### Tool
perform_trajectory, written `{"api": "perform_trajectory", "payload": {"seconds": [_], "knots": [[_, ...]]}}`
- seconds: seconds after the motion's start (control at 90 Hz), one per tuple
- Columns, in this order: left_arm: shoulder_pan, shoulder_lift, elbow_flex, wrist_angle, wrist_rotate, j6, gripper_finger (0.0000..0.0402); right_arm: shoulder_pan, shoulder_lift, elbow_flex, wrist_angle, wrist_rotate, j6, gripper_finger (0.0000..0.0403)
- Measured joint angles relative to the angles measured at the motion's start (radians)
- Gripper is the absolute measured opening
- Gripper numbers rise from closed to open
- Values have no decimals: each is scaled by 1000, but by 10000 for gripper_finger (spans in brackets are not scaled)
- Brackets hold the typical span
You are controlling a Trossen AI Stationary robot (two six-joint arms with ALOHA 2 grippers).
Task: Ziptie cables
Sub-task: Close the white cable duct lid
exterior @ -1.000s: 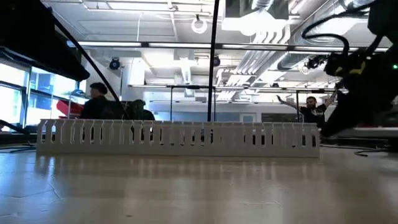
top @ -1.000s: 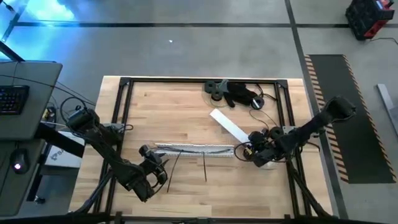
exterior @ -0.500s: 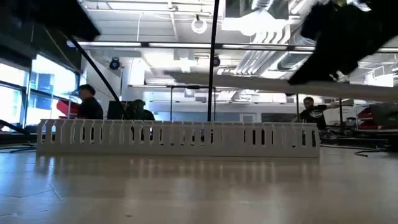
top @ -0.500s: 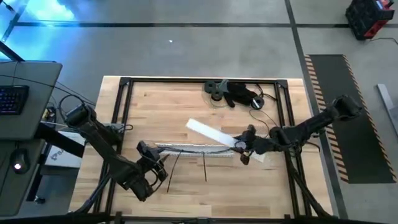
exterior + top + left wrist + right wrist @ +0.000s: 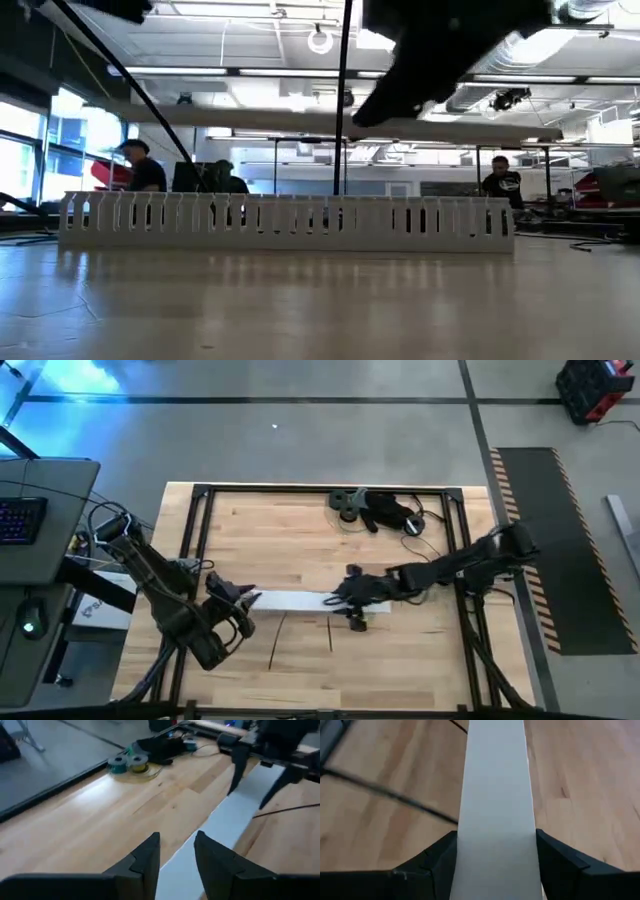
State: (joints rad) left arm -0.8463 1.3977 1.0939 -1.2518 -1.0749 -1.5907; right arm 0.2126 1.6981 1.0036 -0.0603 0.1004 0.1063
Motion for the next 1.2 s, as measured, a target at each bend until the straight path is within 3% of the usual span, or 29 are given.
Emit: {"api": "perform_trajectory", "payload": {"seconds": [0.233,0.511,0.733,0.911,1.2], "knots": [[25,-83,-209,69,106,-121,5,-45,136,127,-64,1,-2,203],[53,-156,-417,345,159,-57,1,-96,150,130,-69,-101,16,203],[54,-181,-443,433,134,23,0,-104,150,130,-33,-166,50,203],[54,-181,-451,461,171,49,0,-101,153,130,-41,-165,62,203],[54,-181,-578,671,176,52,0,-99,181,130,-48,-131,72,203]]}}
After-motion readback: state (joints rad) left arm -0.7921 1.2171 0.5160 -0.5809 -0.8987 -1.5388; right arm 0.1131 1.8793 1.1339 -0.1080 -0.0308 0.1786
